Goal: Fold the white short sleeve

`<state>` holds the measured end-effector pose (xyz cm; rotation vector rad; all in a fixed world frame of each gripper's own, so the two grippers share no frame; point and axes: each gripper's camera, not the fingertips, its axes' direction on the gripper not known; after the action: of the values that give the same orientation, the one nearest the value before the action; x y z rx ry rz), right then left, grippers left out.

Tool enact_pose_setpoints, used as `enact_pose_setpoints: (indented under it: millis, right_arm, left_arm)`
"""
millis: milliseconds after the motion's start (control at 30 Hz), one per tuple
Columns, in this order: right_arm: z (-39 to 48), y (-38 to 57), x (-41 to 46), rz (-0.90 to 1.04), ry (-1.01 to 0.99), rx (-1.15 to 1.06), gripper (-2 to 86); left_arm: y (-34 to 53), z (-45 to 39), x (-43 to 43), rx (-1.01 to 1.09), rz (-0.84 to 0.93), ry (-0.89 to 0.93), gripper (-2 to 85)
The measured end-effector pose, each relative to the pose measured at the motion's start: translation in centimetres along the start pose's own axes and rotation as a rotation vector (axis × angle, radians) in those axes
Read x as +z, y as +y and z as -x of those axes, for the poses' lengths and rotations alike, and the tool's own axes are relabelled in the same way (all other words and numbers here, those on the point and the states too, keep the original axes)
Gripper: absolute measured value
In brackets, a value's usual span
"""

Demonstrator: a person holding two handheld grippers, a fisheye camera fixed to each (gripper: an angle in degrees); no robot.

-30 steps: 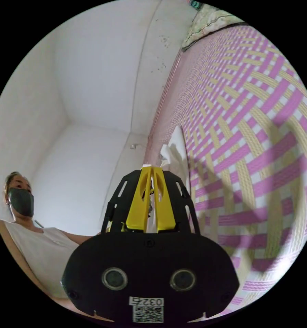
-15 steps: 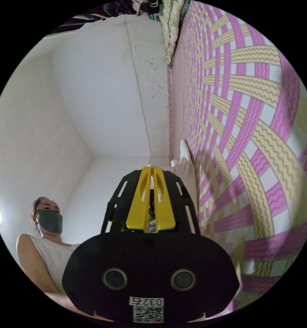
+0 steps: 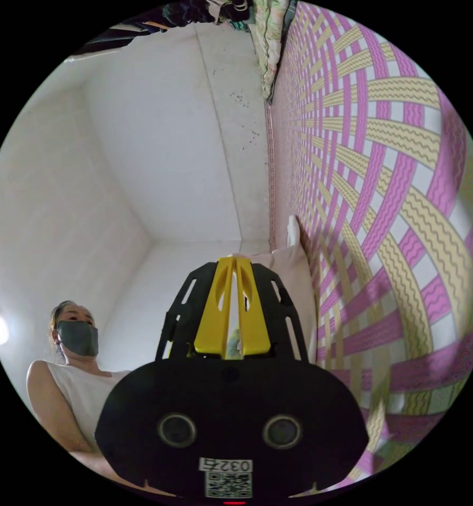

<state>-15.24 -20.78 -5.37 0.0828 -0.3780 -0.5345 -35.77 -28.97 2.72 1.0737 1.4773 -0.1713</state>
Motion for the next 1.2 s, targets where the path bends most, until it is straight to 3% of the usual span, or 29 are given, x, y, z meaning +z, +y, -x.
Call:
enact_pose_setpoints:
  millis: [233, 467, 600, 667, 800, 933, 1067, 1200]
  right_arm:
    - [0.5, -0.1, 1.1, -0.002, 0.001, -0.006, -1.0]
    - [5.2, 0.0, 6.4, 0.127, 0.101, -0.169, -1.0]
    - [8.9, 1.0, 13.3, 0.296, 0.197, -0.317, -1.0]
    - [10.5, 2.3, 18.5, 0.4, 0.292, -0.413, -1.0]
    - [11.6, 4.5, 25.9, 0.529, 0.369, -0.495, -0.9]
    - [13.1, 7.4, 32.4, 0.582, 0.522, -0.609, -0.6]
    - [10.2, 7.5, 38.0, 0.792, 0.721, -0.51, 2.9]
    - [13.5, 3.2, 39.0, 0.627, 0.812, -0.578, 4.1]
  left_arm:
    - [0.0, -2.0, -1.0, -0.018, -0.135, 0.037, 0.5]
    - [-1.5, -18.7, -0.6, 0.49, 0.009, -0.306, -0.9]
    - [-2.2, -22.2, -2.5, 0.616, 0.053, -0.521, -0.9]
    - [-3.4, -21.4, -4.1, 0.589, 0.071, -0.656, -0.9]
    - [-4.5, -20.0, -6.3, 0.546, 0.101, -0.664, -0.9]
    - [-2.9, -20.9, -7.6, 0.677, 0.077, -0.675, -0.9]
    - [-4.8, -14.8, -7.4, 0.461, 0.152, -0.799, -0.9]
    - [-4.3, -11.7, -7.9, 0.402, 0.147, -0.79, -0.9]
